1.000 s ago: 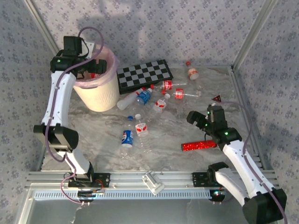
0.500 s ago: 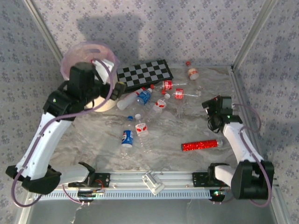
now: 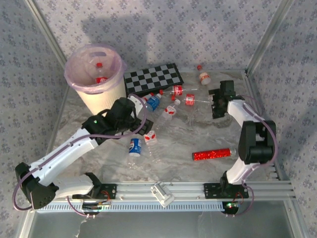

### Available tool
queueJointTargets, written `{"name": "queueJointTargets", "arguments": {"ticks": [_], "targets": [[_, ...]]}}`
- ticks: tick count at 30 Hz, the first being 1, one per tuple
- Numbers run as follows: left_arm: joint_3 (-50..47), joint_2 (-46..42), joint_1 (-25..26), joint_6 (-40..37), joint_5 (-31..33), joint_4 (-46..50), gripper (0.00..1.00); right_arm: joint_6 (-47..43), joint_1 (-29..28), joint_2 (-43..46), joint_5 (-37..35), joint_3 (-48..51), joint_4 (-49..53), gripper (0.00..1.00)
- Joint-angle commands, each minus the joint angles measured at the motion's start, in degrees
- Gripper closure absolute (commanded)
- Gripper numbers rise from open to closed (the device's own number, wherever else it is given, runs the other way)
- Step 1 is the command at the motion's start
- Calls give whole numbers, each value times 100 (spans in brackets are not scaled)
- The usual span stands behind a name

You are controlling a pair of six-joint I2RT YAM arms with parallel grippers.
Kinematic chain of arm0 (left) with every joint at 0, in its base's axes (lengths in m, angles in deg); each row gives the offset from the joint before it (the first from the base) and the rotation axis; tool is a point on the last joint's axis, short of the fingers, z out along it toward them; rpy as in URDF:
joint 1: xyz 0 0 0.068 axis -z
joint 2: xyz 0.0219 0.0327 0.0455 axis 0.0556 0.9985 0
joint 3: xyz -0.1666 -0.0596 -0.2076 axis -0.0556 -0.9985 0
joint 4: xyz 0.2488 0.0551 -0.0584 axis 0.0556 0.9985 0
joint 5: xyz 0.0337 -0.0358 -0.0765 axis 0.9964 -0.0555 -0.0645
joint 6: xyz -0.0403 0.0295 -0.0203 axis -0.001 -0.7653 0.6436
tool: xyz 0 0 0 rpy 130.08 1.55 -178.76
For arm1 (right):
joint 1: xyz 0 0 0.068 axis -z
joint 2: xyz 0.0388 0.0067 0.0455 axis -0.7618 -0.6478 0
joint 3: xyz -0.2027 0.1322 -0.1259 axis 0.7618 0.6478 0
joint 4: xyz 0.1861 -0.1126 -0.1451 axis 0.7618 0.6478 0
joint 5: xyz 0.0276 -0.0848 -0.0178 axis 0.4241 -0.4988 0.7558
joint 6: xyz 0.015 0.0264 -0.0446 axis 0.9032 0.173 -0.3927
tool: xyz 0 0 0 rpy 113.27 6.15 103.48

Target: Put the plastic bottles in the bin

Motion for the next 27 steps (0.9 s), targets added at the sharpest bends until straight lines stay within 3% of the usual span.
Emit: {"name": "queueJointTargets", "arguments": {"ticks": [1, 9, 18, 21, 24, 27], "targets": [[203, -11, 30, 161, 198, -145, 0, 223, -31, -491, 116, -594, 58, 0], [168, -207, 32, 54, 331, 52, 0, 370, -156, -1498, 265, -1235, 106, 0], [157, -427, 32, -31, 472, 206, 0, 435, -171, -1902, 256, -1429, 124, 1], [152, -458, 32, -21, 478, 233, 0, 444, -166, -1940, 227, -1424, 102, 5], [167, -505, 32, -47, 527, 260, 0, 410, -151, -1919, 275, -1414, 41, 17], [192, -533, 32, -77, 587, 260, 0, 398, -155, -1841, 212, -1385, 33, 23]]}}
